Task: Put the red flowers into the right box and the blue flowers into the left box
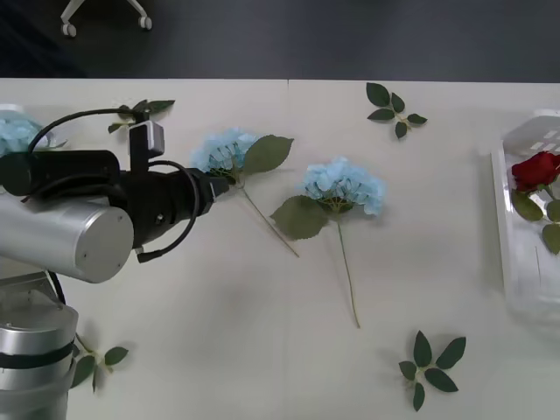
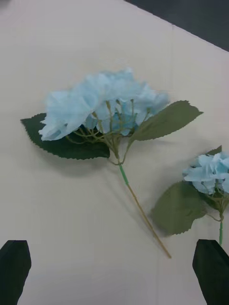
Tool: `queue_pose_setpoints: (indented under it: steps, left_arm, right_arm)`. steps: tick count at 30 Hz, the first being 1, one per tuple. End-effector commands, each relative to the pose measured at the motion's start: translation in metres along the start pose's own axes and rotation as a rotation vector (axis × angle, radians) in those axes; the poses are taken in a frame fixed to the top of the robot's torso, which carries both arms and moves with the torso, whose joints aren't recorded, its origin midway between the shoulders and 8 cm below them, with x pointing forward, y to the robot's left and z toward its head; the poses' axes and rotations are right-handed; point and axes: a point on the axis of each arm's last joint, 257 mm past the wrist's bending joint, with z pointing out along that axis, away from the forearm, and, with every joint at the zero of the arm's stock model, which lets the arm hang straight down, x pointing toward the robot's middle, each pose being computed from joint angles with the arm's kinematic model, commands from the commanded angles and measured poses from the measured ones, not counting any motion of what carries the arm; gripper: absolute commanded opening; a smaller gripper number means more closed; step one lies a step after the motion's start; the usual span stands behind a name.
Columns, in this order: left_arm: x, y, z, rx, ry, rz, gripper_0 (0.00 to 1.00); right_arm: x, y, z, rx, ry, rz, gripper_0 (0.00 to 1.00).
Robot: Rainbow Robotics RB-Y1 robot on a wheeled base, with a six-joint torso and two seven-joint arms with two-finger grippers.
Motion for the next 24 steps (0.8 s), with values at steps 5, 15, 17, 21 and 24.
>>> queue_pose_setpoints:
  steps: [5,15,17,21,24]
  left_arm:
    - [-0.008,-0.013,-0.001,-0.074,0.015,-0.136,1.00]
    - [-0.002,-0.015,0.041,-0.189,0.085,-0.292,1.00]
    - [-0.001,-0.014,0.048,-0.218,0.106,-0.306,1.00]
    - [-0.003,-0.014,0.059,-0.276,0.126,-0.324,1.00]
    - [-0.002,-0.016,0.066,-0.303,0.131,-0.307,1.00]
  right_arm:
    - [0.011,0.014,0.012,0.054,0.074,0.161,0.00]
    - [0.042,0.008,0.027,0.161,0.179,0.216,0.00]
    - [0.042,0.009,0.030,0.171,0.184,0.227,0.00]
    - [0.039,0.009,0.031,0.176,0.181,0.238,0.00]
    - [0.039,0.007,0.031,0.182,0.180,0.238,0.00]
